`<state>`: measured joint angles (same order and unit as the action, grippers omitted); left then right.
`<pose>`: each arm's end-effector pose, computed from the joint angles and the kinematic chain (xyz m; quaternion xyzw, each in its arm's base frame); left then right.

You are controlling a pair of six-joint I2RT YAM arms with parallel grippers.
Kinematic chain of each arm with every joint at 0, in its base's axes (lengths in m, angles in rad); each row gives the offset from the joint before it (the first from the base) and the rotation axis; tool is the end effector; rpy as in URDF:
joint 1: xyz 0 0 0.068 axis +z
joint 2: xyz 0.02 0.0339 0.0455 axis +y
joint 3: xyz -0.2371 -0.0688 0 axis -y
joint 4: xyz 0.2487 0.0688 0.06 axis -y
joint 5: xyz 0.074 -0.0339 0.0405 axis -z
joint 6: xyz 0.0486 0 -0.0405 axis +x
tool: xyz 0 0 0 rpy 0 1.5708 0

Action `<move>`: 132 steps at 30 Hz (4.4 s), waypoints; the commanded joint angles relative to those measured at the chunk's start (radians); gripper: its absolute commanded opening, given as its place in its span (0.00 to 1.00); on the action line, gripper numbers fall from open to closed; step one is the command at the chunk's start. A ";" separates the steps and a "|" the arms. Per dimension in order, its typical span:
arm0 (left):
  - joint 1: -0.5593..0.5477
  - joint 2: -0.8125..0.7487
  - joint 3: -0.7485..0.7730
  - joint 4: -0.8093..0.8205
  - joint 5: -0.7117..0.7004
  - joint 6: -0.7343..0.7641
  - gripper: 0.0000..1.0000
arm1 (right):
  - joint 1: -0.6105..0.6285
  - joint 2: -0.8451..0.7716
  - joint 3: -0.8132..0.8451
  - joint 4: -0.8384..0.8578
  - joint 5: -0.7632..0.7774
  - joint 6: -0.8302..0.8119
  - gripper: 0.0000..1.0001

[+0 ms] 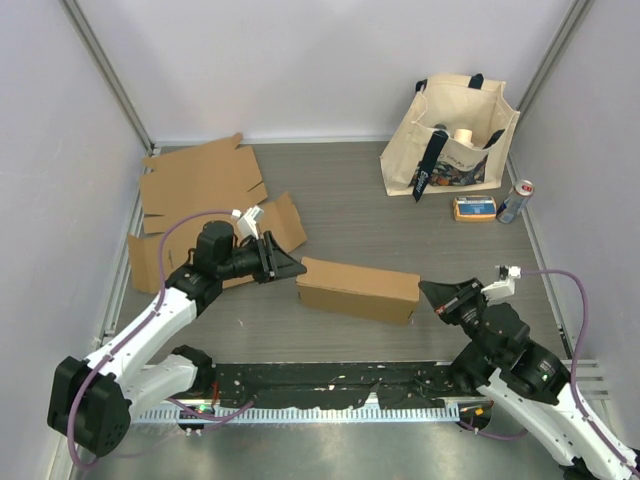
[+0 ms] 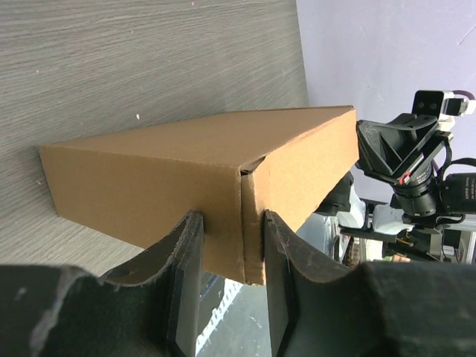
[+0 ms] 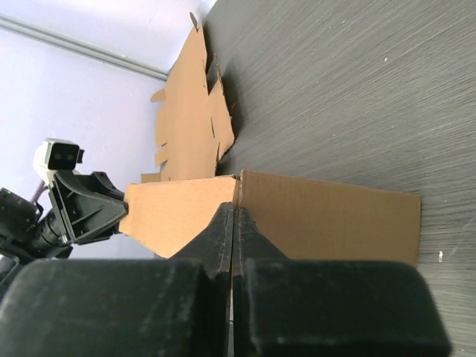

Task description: Fold the paper box

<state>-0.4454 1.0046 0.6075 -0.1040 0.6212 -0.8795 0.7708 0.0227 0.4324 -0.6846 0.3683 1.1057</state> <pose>0.2088 -0.1310 0.2182 -0.0243 0.8335 -0.5058 0.2209 0.0854 0.0585 0.2406 0.2396 0.7545 0.3922 0.4685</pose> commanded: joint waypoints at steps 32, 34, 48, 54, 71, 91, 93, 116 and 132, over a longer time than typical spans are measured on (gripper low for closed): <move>-0.134 0.495 0.470 0.242 0.061 -0.105 0.26 | -0.071 0.896 0.502 0.348 -0.017 -0.658 0.44; -0.139 0.541 0.587 0.215 0.039 -0.067 0.25 | -0.100 0.921 0.523 0.399 -0.040 -0.700 0.43; -0.297 0.336 0.095 0.141 -0.277 0.134 0.26 | -0.097 0.614 0.080 0.355 -0.239 -0.500 0.61; -0.297 0.091 0.037 -0.101 -0.342 0.162 0.65 | -0.096 0.514 0.191 0.113 -0.289 -0.380 0.81; -0.239 0.319 0.290 -0.257 -0.521 0.047 0.74 | -0.424 1.203 0.467 0.183 -0.499 -0.576 0.91; -0.320 0.736 0.458 0.073 -0.350 -0.068 0.45 | -0.528 1.266 0.398 0.150 -0.274 -0.459 0.90; -0.376 0.804 0.548 0.125 -0.306 -0.110 0.45 | -0.608 1.203 0.369 0.142 -0.238 -0.416 0.92; -0.679 1.428 1.372 0.059 -0.169 -0.233 0.43 | -1.176 1.219 0.403 0.208 -0.103 -0.560 0.94; -0.592 1.033 1.057 0.023 -0.232 -0.064 0.87 | -1.127 1.225 0.531 0.094 0.225 -0.615 1.00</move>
<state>-1.1206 2.2570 1.7039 -0.0883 0.3897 -1.0313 -0.3801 1.3422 0.9005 -0.5468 0.4576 0.4744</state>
